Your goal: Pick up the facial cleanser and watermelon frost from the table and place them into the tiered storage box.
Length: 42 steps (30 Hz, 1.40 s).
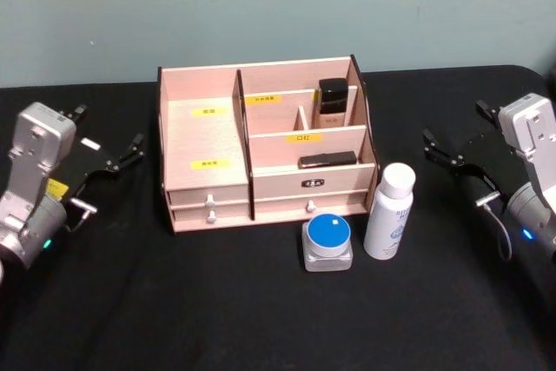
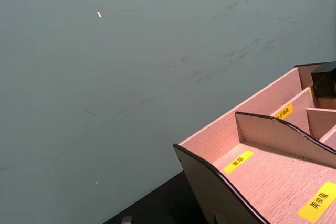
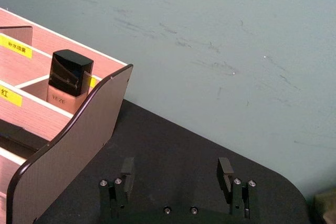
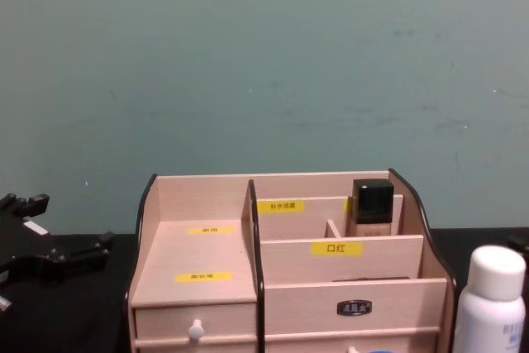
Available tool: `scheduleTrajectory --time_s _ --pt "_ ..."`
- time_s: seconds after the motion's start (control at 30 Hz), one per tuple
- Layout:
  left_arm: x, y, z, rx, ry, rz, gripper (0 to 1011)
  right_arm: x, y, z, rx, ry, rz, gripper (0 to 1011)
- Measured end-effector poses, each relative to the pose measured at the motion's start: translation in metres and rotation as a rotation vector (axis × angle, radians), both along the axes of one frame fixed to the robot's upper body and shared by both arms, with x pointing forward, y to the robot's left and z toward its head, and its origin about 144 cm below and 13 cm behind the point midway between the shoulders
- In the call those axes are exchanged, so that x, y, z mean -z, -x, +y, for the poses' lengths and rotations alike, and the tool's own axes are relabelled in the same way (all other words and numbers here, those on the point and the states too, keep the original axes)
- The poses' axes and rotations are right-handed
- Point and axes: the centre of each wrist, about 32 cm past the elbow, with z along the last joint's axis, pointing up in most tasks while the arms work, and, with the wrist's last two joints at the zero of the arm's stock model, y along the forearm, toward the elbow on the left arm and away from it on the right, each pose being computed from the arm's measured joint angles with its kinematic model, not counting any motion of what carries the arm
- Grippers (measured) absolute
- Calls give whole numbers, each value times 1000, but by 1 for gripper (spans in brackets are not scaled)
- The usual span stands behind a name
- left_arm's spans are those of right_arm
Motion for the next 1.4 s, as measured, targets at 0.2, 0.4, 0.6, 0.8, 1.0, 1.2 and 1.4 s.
scheduleTrajectory --time_s 0.2,0.4,0.6,0.8,1.0,1.2,1.4 --pt "0 0 0 0 0 0 1010 0 0 0 0 0 0 1000" --pt "0 0 0 0 0 0 1009 0 0 0 0 0 0 1000" --pt "0 0 0 0 0 0 1010 0 0 0 0 0 0 1000" --pt "0 0 0 0 0 0 1010 0 0 0 0 0 0 1000" --pt "0 0 0 0 0 0 1010 0 0 0 0 0 0 1000" --pt "0 0 0 0 0 0 1010 0 0 0 0 0 0 1000" --pt "0 0 0 0 0 0 1010 0 0 0 0 0 0 1000"
